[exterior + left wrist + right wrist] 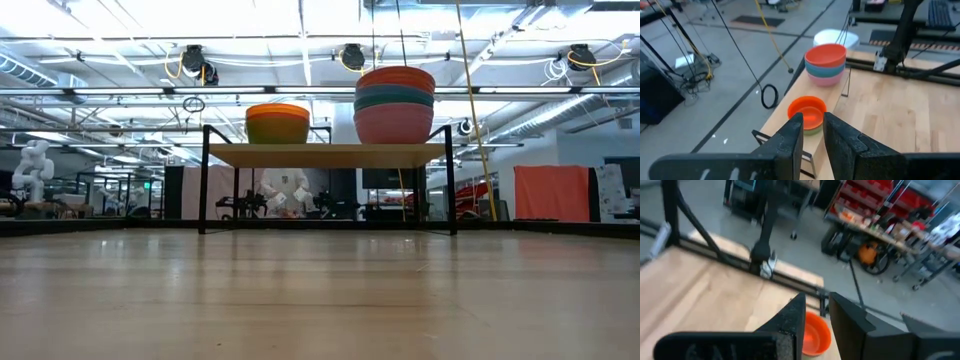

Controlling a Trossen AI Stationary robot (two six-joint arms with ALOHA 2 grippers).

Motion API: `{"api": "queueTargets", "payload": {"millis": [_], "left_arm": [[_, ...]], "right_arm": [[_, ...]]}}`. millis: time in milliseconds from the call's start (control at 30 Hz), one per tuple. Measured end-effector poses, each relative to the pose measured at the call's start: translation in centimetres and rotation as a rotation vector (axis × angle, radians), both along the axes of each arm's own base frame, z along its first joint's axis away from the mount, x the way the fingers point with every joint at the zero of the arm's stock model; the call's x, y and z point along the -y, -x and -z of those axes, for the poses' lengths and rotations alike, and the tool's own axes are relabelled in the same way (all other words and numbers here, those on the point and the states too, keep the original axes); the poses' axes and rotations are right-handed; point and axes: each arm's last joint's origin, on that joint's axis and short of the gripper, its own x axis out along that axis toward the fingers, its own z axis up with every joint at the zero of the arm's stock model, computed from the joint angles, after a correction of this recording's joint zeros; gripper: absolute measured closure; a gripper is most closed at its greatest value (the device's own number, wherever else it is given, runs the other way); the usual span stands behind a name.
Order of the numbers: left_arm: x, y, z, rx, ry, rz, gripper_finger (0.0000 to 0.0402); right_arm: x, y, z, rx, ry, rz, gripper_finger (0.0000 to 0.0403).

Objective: Place and stack bowls onto a shelf
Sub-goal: Return to Home Position

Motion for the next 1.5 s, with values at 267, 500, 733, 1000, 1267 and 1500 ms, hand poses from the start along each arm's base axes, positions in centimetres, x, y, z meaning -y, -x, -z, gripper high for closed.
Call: {"api": "queueTargets", "payload": {"millis": [267,500,733,1000,1267,1500], "left_arm": [[1.1,4.3,-0.2,0.108,-0.001,-0.011,0.0321],[1.8,7.2,0.0,0.159,-0.04,0.0,0.0321],[2.8,11.0,0.5,0.244,-0.056,0.008,0.0321],[3.8,15.1,2.4,0.307,-0.066,0.009,0.0321],[4.3,17.1,5.8,0.28,-0.045,0.026,0.0321],[5.1,19.1,9.5,0.303,0.028,0.1,0.0321]], "right_arm": [[-3.8,8.6,-3.8,0.181,-0.041,0.013,0.0325],[-6.3,14.8,-4.5,0.237,-0.043,0.012,0.0325],[-8.7,20.6,-3.9,0.252,-0.112,0.024,0.0325],[-11.3,27.1,-2.4,0.299,-0.136,0.025,0.0325],[-13.3,31.8,-0.7,0.345,-0.162,0.028,0.0325],[-14.1,34.5,1.2,0.339,-0.216,0.154,0.0325]]}}
